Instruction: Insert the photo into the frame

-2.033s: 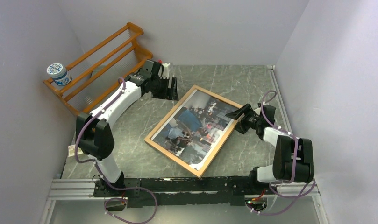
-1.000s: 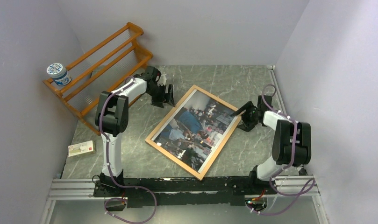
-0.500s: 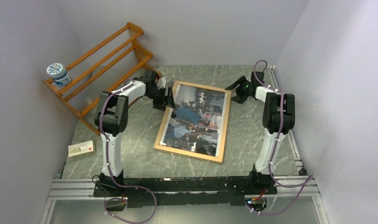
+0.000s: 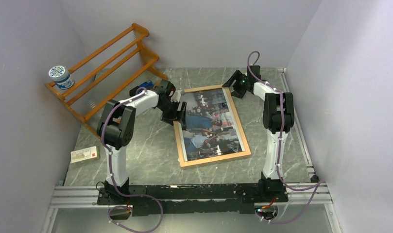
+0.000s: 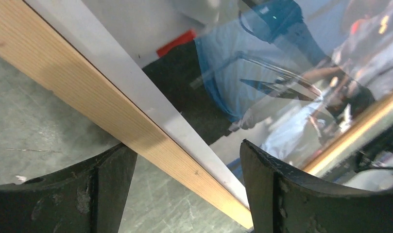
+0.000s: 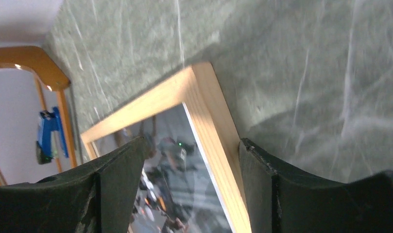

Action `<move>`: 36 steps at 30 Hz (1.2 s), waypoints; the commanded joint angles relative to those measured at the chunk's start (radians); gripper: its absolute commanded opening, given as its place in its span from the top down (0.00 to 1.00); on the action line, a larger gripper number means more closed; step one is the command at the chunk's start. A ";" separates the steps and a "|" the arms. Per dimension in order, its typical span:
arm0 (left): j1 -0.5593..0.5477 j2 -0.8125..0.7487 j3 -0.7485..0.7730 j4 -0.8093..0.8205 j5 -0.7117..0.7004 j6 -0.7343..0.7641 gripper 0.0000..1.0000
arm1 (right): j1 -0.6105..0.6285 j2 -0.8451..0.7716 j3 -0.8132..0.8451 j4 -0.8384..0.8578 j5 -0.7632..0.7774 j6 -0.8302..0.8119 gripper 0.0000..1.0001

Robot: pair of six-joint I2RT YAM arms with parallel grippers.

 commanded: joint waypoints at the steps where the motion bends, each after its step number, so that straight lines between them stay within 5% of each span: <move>1: -0.018 -0.066 0.013 0.030 -0.214 0.051 0.15 | 0.023 -0.161 0.015 -0.216 0.100 -0.027 0.23; 8: -0.018 -0.080 0.108 0.051 -0.448 0.051 0.09 | 0.001 -0.398 -0.044 -0.403 0.304 -0.028 0.13; 19: -0.002 0.207 0.572 0.068 -0.240 0.052 0.09 | 0.081 -0.921 -0.693 -0.381 0.009 -0.067 0.14; 25: 0.054 0.395 0.778 0.109 -0.114 0.042 0.08 | 0.166 -1.131 -0.907 -0.411 -0.077 -0.062 0.14; 31: 0.083 0.521 0.871 0.131 -0.015 0.044 0.07 | 0.196 -1.133 -1.046 -0.437 -0.132 -0.054 0.14; 36: 0.085 0.510 0.788 0.136 0.020 0.063 0.08 | 0.199 -1.066 -1.069 -0.483 -0.136 -0.107 0.14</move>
